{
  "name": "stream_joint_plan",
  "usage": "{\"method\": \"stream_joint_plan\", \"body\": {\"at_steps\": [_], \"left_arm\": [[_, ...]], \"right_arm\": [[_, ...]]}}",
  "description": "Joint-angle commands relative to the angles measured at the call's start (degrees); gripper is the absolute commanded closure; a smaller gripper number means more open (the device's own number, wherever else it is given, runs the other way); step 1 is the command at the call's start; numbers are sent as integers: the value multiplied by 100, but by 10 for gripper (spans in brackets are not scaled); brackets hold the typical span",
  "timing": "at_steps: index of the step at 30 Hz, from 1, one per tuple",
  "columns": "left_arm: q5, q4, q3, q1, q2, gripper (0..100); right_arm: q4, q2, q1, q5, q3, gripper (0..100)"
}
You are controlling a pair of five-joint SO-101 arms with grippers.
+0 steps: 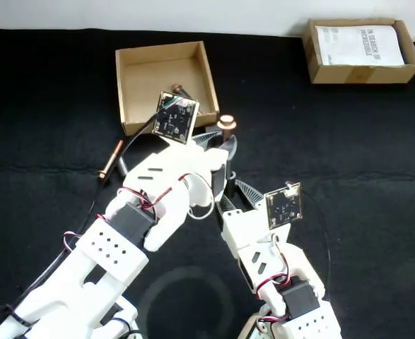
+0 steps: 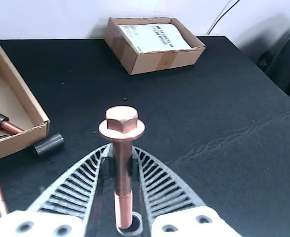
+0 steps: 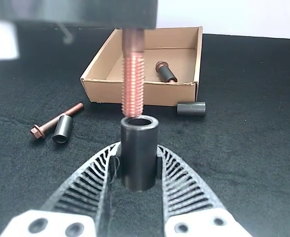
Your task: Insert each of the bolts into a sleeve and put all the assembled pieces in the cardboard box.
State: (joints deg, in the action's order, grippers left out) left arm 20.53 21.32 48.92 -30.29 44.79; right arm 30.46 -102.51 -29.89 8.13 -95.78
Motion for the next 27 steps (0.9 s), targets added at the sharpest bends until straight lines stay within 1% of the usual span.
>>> {"method": "stream_joint_plan", "body": {"at_steps": [1, 7, 27], "left_arm": [[-9, -123, 57, 22, 119, 992], [26, -141, 330, -119, 145, 992], [26, -149, -321, -119, 136, 992]], "right_arm": [[-84, -92, 75, -62, -593, 991], [-84, -75, 66, -70, -593, 991], [-110, -48, 57, -62, -593, 991]]}}
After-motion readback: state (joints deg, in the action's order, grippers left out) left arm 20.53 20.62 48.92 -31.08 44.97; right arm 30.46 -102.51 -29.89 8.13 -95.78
